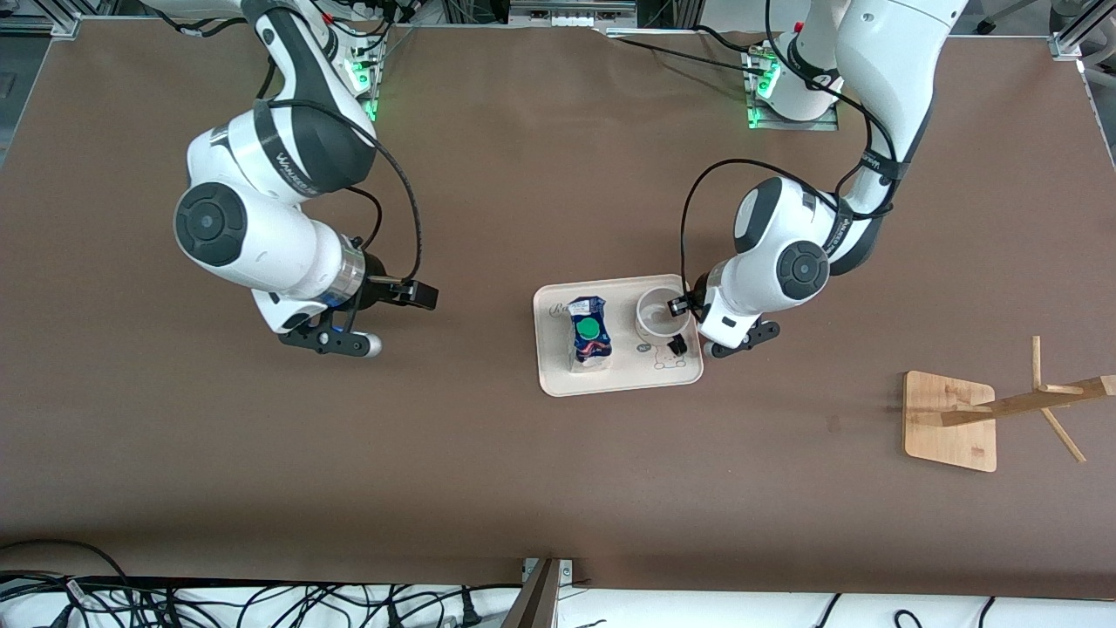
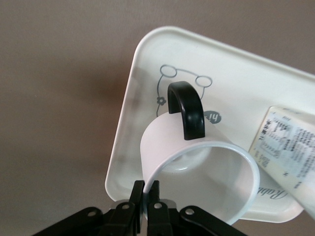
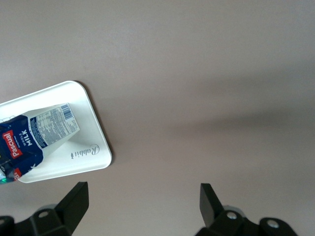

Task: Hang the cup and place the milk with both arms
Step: 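Lift the mug with the left gripper while the right gripper nears the carton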

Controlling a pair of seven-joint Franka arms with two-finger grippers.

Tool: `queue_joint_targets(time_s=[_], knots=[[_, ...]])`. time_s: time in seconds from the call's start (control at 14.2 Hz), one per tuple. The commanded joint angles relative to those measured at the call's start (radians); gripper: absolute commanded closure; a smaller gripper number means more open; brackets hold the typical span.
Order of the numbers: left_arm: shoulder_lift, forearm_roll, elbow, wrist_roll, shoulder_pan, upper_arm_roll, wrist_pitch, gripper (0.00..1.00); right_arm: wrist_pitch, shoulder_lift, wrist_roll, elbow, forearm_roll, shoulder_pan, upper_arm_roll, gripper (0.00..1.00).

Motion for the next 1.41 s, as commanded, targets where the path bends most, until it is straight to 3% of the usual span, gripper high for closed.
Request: queue_joint_targets(time_s=[0.0, 0.14, 0.35, 0.56, 0.85, 1.34], knots=[[-0.136, -0.016, 0.001, 0.02, 0.075, 0.001, -0.113, 1.0, 0.042, 0.01, 0.106, -0.004, 0.011, 0.04, -0.007, 0.0], [-0.228, -0.019, 0.016, 0.07, 0.165, 0.001, -0.205, 1.0, 0.067, 0.014, 0.171, -0.004, 0.009, 0.066, -0.007, 0.0], [-0.267, -0.02, 0.148, 0.155, 0.282, 0.032, -0.41, 1.0, 0.096, 0.019, 0.186, -0.002, -0.001, 0.123, -0.007, 0.0], [-0.265, -0.022, 0.239, 0.348, 0.308, 0.145, -0.549, 1.0, 0.101, 0.024, 0.177, 0.001, -0.049, 0.204, -0.007, 0.0], [-0.264, -0.033, 0.26, 0.635, 0.322, 0.288, -0.57, 1.0, 0.175, 0.025, 0.121, 0.01, -0.145, 0.316, -0.007, 0.0], [-0.241, -0.043, 0.325, 0.831, 0.333, 0.36, -0.563, 1.0, 0.361, 0.048, 0.101, 0.03, -0.202, 0.367, -0.007, 0.0]])
